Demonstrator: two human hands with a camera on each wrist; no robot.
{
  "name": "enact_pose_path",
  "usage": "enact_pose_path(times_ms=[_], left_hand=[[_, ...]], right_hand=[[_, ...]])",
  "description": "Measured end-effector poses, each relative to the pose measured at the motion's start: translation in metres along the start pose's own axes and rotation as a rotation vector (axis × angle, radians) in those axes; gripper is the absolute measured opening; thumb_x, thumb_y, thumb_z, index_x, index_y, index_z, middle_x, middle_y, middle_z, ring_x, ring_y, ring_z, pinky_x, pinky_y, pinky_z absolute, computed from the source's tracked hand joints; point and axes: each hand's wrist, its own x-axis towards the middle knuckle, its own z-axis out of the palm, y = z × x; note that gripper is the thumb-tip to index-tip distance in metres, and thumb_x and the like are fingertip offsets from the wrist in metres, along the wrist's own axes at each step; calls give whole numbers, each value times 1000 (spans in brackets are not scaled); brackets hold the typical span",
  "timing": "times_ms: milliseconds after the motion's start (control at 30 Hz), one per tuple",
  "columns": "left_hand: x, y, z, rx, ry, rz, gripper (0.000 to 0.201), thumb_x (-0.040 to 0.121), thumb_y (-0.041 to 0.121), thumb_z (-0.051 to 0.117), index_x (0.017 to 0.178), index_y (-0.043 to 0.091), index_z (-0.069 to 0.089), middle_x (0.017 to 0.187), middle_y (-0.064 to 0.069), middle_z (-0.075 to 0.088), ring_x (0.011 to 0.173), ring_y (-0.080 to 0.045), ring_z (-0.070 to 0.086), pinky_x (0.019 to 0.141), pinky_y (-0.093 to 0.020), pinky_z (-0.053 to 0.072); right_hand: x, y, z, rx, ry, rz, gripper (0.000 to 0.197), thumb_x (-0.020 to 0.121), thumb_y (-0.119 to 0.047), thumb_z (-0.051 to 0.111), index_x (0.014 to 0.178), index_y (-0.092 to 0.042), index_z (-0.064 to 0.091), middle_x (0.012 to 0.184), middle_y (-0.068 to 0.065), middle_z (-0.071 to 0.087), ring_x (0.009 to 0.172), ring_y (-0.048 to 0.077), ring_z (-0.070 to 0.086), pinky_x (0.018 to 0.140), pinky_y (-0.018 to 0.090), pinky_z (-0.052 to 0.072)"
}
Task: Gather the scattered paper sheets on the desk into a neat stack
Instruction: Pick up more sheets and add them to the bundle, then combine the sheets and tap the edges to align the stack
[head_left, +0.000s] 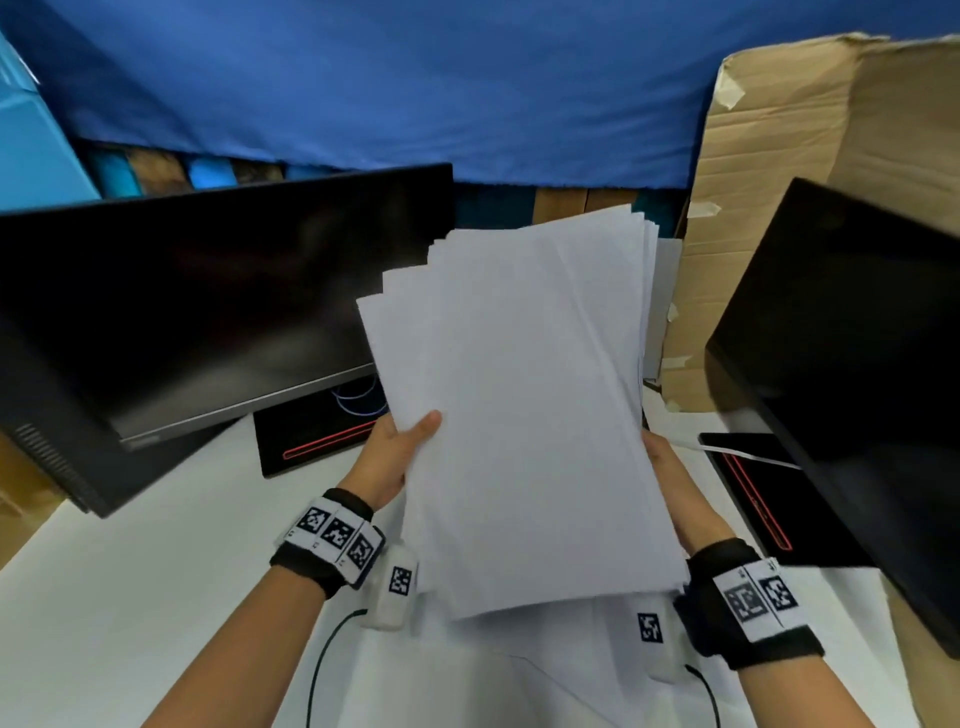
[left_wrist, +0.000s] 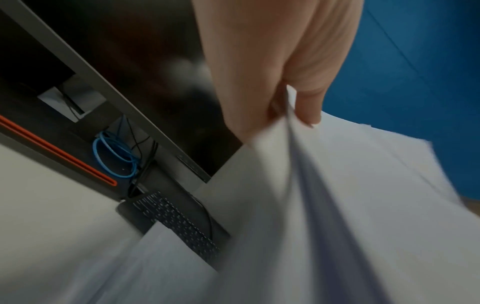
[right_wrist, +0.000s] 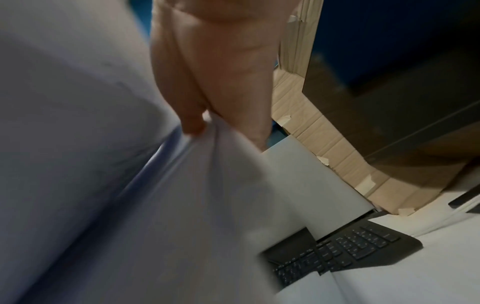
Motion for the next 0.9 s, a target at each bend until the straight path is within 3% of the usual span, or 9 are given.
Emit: enact_pose_path(times_ms=[67, 133, 233, 300, 367, 433, 600, 767, 900], left_hand=[[-4, 0, 9, 65, 22, 68, 38, 88, 8, 52, 126, 4, 49, 105, 1, 66, 84, -4, 69, 76, -20, 57], [-9, 6, 14, 96, 60, 147, 32, 88, 7, 52, 120, 5, 55, 96, 7, 69, 80, -3, 70, 72, -19, 57], [-15, 13, 16, 126, 19, 215, 24, 82, 19, 63, 105, 16, 63, 85, 9, 76, 82, -9, 71, 71, -25, 57], [-21, 19, 18, 136, -63, 223, 40, 62, 40, 78, 96, 24, 67, 88, 10, 76, 85, -11, 71, 70, -25, 57], [-24, 22, 22, 125, -114, 224, 56, 44, 51, 82, 92, 27, 67, 88, 12, 76, 85, -9, 70, 69, -22, 57], [-25, 22, 22, 98, -139, 234, 62, 39, 51, 84, 94, 28, 65, 89, 13, 76, 86, -7, 70, 69, -21, 56], [-29, 21, 23, 126, -147, 259, 67, 40, 51, 84, 98, 25, 62, 88, 16, 75, 87, -6, 69, 70, -19, 55], [-35, 43, 27, 119, -158, 380, 62, 46, 49, 82, 100, 26, 61, 92, 16, 74, 90, -4, 68, 73, -19, 55], [-34, 25, 14, 122, -148, 297, 61, 42, 49, 83, 96, 28, 62, 89, 15, 75, 87, -5, 69, 69, -19, 55]], right_hand=[[3, 1, 2, 138, 8, 40, 27, 94, -41, 35, 102, -26, 56, 92, -7, 64, 86, 8, 61, 71, 18, 50], [5, 0, 0, 219, -16, 63, 26, 85, -51, 44, 96, -34, 59, 95, -11, 67, 83, 2, 66, 72, 20, 53], [-1, -3, -2, 114, -22, -44, 24, 79, -16, 65, 101, -24, 59, 95, -10, 67, 84, 5, 66, 64, 11, 54], [-6, -4, 0, 86, 6, -115, 31, 77, -4, 68, 100, -23, 58, 94, -10, 64, 87, 3, 62, 62, 7, 52], [-6, -6, 3, 93, -1, -161, 34, 75, -2, 70, 94, -28, 59, 95, -10, 65, 82, -2, 63, 61, 8, 52], [-9, -6, 4, 83, -11, -180, 36, 74, -2, 70, 94, -30, 60, 97, -8, 66, 82, -3, 65, 64, 9, 53], [-12, -6, 9, 69, 18, -185, 35, 73, -5, 71, 99, -26, 60, 103, -2, 67, 97, 12, 63, 80, 22, 55], [-16, -28, 11, 126, 33, -318, 33, 75, 2, 67, 90, -28, 61, 94, -8, 67, 78, -4, 67, 69, 12, 54], [-16, -16, 12, 100, 3, -226, 30, 75, -3, 69, 92, -26, 62, 95, -7, 67, 83, 4, 67, 73, 18, 54]])
